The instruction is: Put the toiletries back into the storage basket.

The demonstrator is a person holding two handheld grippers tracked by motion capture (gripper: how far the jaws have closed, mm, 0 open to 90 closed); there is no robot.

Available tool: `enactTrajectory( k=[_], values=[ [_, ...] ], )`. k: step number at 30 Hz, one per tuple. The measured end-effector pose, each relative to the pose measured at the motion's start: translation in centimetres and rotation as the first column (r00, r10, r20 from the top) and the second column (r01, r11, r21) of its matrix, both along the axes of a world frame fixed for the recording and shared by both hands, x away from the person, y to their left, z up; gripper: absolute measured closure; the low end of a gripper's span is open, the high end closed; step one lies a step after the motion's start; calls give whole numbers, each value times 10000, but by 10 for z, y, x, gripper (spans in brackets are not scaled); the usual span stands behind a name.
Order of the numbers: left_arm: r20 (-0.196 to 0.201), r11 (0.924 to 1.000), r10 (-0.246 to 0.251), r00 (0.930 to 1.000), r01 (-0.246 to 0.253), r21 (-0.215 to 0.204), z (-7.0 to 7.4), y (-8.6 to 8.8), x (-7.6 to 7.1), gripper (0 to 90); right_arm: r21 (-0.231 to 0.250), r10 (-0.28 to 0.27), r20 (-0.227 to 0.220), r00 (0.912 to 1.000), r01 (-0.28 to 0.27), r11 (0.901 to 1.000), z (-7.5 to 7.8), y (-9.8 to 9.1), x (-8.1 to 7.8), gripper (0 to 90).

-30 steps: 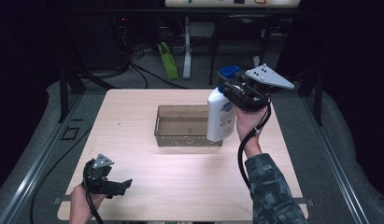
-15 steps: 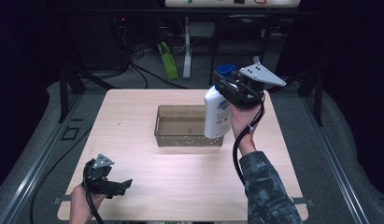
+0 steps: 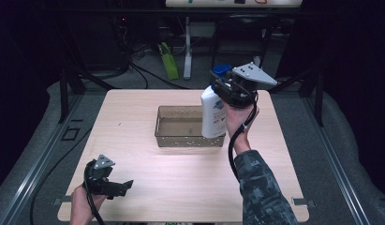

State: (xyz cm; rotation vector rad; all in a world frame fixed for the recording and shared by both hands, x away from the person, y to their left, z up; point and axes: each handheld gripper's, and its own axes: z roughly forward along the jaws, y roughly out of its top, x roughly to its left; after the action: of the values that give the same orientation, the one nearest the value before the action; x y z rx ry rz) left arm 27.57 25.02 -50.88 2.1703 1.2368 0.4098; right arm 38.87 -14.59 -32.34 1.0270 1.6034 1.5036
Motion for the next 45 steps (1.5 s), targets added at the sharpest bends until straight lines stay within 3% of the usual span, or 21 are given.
enactTrajectory(
  k=[14,45],
  values=[
    [25,9998,74,10000,-74,-192,0,1,-1,0,140,-327,-166,9993,330,9994,-3,11,9,589],
    [46,9997,-7,10000,8,-253,1,1,-3,0,27,-426,-226,9988,427,9991,-15,27,24,588]
  ],
)
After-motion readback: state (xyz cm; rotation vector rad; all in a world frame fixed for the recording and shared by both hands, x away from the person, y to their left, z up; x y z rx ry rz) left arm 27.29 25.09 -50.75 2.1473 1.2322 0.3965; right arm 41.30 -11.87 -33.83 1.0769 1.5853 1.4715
